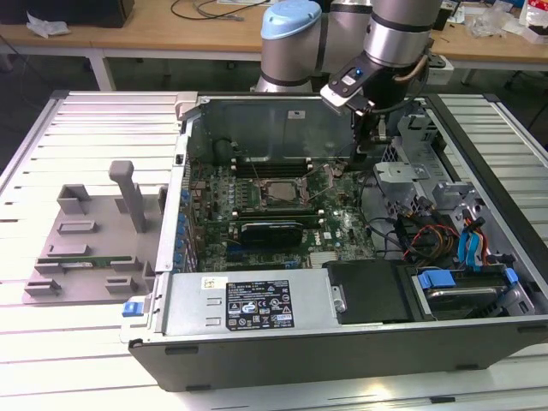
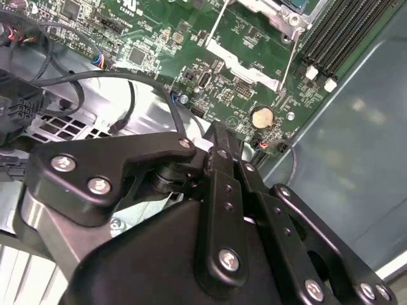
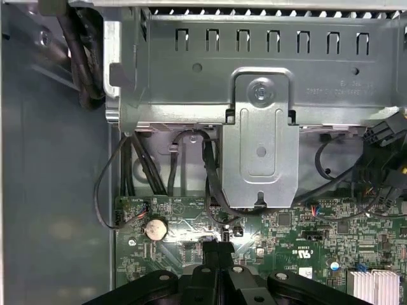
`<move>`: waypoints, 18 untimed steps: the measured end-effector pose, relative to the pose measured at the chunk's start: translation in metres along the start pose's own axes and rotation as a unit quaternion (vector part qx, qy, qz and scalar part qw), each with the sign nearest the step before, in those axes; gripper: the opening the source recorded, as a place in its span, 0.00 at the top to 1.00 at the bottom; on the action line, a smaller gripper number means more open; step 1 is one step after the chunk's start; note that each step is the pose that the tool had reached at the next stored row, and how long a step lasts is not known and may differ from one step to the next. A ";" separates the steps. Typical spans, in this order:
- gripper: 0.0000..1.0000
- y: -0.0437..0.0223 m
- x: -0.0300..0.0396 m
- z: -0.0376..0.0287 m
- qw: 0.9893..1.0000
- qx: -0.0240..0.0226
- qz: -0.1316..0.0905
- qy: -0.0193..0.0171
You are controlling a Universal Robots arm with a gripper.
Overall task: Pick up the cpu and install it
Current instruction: 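Close the cpu cover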
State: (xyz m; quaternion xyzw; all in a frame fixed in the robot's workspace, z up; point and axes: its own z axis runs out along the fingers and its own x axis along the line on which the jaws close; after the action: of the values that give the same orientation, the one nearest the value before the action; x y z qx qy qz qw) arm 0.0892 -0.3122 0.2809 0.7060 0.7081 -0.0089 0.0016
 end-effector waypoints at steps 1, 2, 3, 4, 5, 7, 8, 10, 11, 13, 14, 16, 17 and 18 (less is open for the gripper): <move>0.89 -0.0006 0.0000 0.0013 1.000 0.000 0.000 0.000; 0.89 -0.0007 0.0000 0.0017 1.000 0.000 0.000 0.000; 0.89 -0.0007 0.0000 0.0021 1.000 0.000 0.000 0.000; 0.89 -0.0008 0.0000 0.0028 1.000 0.000 0.000 0.000; 0.89 -0.0008 0.0001 0.0035 1.000 0.000 0.000 0.000; 0.89 -0.0008 0.0001 0.0045 1.000 0.000 0.000 0.000; 0.89 -0.0008 0.0001 0.0052 1.000 0.000 0.000 0.000; 0.89 -0.0010 0.0001 0.0064 1.000 0.000 0.000 0.000; 0.89 -0.0011 0.0001 0.0078 1.000 0.000 0.000 0.000; 0.89 -0.0011 0.0001 0.0093 1.000 0.000 0.000 0.000; 0.89 -0.0011 0.0001 0.0106 1.000 0.000 0.000 0.000; 0.89 -0.0012 0.0002 0.0116 1.000 0.000 0.000 0.000; 0.89 -0.0012 0.0002 0.0119 1.000 0.000 0.000 0.000; 0.89 -0.0012 0.0002 0.0123 1.000 0.000 0.000 0.000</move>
State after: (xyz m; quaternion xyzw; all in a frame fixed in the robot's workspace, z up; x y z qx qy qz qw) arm 0.0878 -0.3122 0.2686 0.7060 0.7081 -0.0089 0.0016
